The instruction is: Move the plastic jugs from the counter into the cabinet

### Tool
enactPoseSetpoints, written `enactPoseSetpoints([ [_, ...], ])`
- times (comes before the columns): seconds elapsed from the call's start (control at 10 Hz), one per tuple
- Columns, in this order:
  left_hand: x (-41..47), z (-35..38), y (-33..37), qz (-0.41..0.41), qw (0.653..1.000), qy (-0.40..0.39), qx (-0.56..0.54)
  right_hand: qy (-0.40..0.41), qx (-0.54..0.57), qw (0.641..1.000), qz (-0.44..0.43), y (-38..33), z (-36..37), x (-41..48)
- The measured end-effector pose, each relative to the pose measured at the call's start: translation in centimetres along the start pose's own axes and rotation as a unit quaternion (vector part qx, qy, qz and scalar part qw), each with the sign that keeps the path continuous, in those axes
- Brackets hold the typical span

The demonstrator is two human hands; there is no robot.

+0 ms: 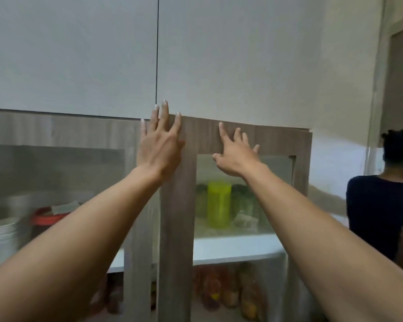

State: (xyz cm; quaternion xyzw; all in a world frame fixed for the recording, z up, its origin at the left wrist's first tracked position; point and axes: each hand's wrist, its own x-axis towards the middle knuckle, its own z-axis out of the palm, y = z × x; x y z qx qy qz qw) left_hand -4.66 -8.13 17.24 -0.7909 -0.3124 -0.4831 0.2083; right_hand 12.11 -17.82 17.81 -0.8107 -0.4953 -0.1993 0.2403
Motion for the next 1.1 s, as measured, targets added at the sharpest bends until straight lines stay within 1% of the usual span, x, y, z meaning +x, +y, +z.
enactPoseSetpoints([
  [0.1, 0.5, 3.0, -0.6, 0.003, 0.995, -0.045, 0.088, -0.023, -0.003, 1.000, 0.015, 1.5, 2.2, 2.0],
  [0.2, 1.1, 6.0, -0.4, -0.025, 0.992, -0.063, 0.107, -0.035, -0.017, 0.999, 0.016, 3.6, 3.4, 4.1],
  [0.4, 2.7, 11.3, 0.7, -0.061, 0.993, -0.083, 0.063, -0.032, -0.030, 0.999, 0.002, 7.3, 4.5, 7.7],
  [0.5, 3.2, 13.1, 1.3, -0.063, 0.992, -0.095, 0.048, -0.035, -0.018, 0.999, -0.012, 8.1, 5.4, 8.8],
  [0.6, 3.6, 14.5, 1.3, -0.069, 0.991, -0.107, 0.036, -0.023, -0.011, 0.999, -0.021, 8.6, 6.2, 9.8],
  [0.8, 4.2, 15.6, 0.5, -0.075, 0.988, -0.127, 0.040, -0.029, 0.023, 0.999, -0.023, 8.5, 7.1, 10.8],
  [1.0, 4.7, 15.4, 0.3, -0.082, 0.985, -0.151, 0.029, -0.039, 0.089, 0.995, -0.012, 8.8, 7.1, 10.4],
  [1.1, 4.0, 14.6, 1.0, -0.064, 0.984, -0.166, 0.013, -0.015, 0.168, 0.985, -0.016, 9.0, 5.1, 8.9],
])
